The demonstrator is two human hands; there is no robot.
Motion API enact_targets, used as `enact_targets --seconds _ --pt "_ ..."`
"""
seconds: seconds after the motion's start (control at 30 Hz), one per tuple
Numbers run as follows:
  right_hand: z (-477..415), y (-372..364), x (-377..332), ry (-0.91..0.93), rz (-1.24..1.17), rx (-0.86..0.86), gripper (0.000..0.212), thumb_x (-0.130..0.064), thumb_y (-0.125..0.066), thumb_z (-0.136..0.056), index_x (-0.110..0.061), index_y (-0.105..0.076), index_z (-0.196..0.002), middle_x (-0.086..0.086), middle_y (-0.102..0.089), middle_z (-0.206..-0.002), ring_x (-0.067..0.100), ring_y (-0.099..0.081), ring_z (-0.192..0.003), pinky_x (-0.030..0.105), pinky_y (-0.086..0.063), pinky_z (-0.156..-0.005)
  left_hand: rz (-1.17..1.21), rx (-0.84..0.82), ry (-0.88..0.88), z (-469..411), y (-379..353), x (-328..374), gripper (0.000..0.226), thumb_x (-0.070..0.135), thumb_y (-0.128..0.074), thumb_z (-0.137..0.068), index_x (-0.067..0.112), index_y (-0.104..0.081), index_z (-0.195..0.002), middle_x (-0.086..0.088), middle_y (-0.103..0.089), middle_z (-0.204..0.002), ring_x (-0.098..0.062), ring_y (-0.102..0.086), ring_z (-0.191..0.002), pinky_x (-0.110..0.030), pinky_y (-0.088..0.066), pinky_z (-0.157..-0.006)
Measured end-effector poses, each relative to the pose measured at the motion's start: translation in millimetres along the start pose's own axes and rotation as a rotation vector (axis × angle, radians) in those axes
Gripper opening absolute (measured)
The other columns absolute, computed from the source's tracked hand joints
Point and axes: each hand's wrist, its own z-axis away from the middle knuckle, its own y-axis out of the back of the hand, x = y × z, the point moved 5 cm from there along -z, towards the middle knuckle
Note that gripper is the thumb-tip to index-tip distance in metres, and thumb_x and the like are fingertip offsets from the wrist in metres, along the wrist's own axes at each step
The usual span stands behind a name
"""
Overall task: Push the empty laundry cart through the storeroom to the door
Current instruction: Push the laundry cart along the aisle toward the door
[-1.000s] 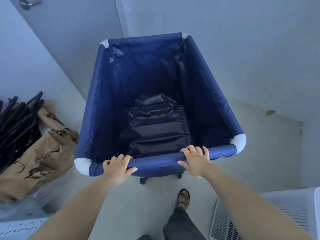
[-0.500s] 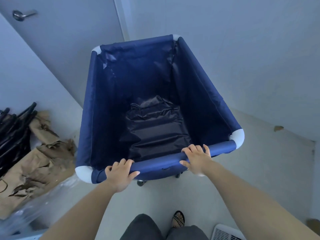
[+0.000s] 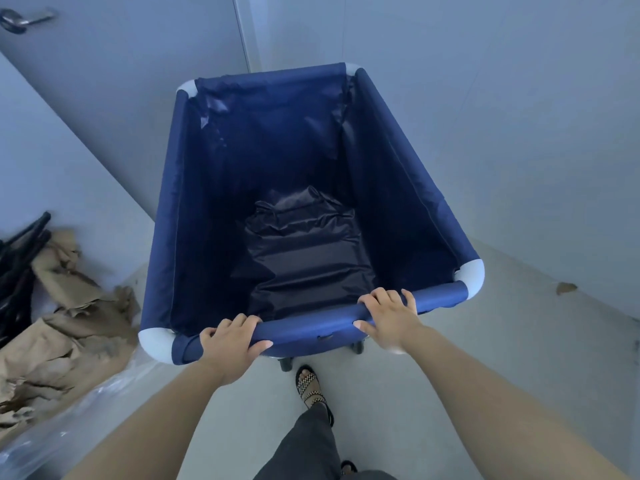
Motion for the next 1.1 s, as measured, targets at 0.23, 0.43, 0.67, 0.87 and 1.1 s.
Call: enact_targets --seconds 0.23,0.43,0.67,0.87,1.1 --pt "-88 41 -1 0.019 -0.011 -0.042 0.048 -0.052 -0.028 -0.094 -0.028 -0.03 -0.136 -0.002 -0.035 -0.134 0.021 -0.028 -0.129 0.046 -0.003 -0.113 -0.009 0.022 0.023 -81 42 -19 0.041 0.057 -0.034 -0.093 0.035 -0.038 -0.128 0.011 -0.048 -0.117 -0.015 -0.046 -0.11 -0.039 -0.029 -0.098" --pt "-147 72 9 0.008 -0.021 0.005 0.045 -0.05 -0.028 -0.095 -0.03 -0.034 -0.135 -0.003 -0.041 -0.133 0.018 -0.033 -0.127 0.042 -0.006 -0.114 -0.053 0.158 0.076 -134 64 -20 0.045 0.056 -0.036 -0.093 0.031 -0.039 -0.13 0.008 -0.05 -0.118 -0.016 -0.048 -0.111 -0.039 -0.029 -0.102" --pt "-187 92 24 0.019 -0.046 0.008 0.043 -0.053 -0.032 -0.093 -0.032 -0.039 -0.129 -0.003 -0.045 -0.124 0.017 -0.039 -0.12 0.039 -0.011 -0.111 0.006 0.192 0.096 -172 77 -17 0.046 0.057 -0.039 -0.091 0.031 -0.043 -0.129 0.009 -0.052 -0.121 -0.016 -0.047 -0.117 -0.042 -0.026 -0.106" --pt "-215 102 37 0.069 -0.026 -0.042 0.044 -0.055 -0.031 -0.092 -0.031 -0.039 -0.129 -0.005 -0.044 -0.122 0.018 -0.038 -0.117 0.038 -0.014 -0.108 0.09 0.204 0.16 -191 87 -8 0.045 0.063 -0.04 -0.088 0.032 -0.049 -0.119 0.013 -0.053 -0.117 -0.013 -0.047 -0.115 -0.044 -0.023 -0.109" --pt "-249 119 59 0.142 0.013 -0.092 0.044 -0.053 -0.029 -0.094 -0.032 -0.035 -0.132 -0.005 -0.042 -0.128 0.02 -0.036 -0.12 0.039 -0.015 -0.106 0.099 0.157 0.235 -213 108 16 0.045 0.061 -0.036 -0.09 0.034 -0.045 -0.126 0.01 -0.052 -0.12 -0.015 -0.046 -0.119 -0.044 -0.02 -0.114"
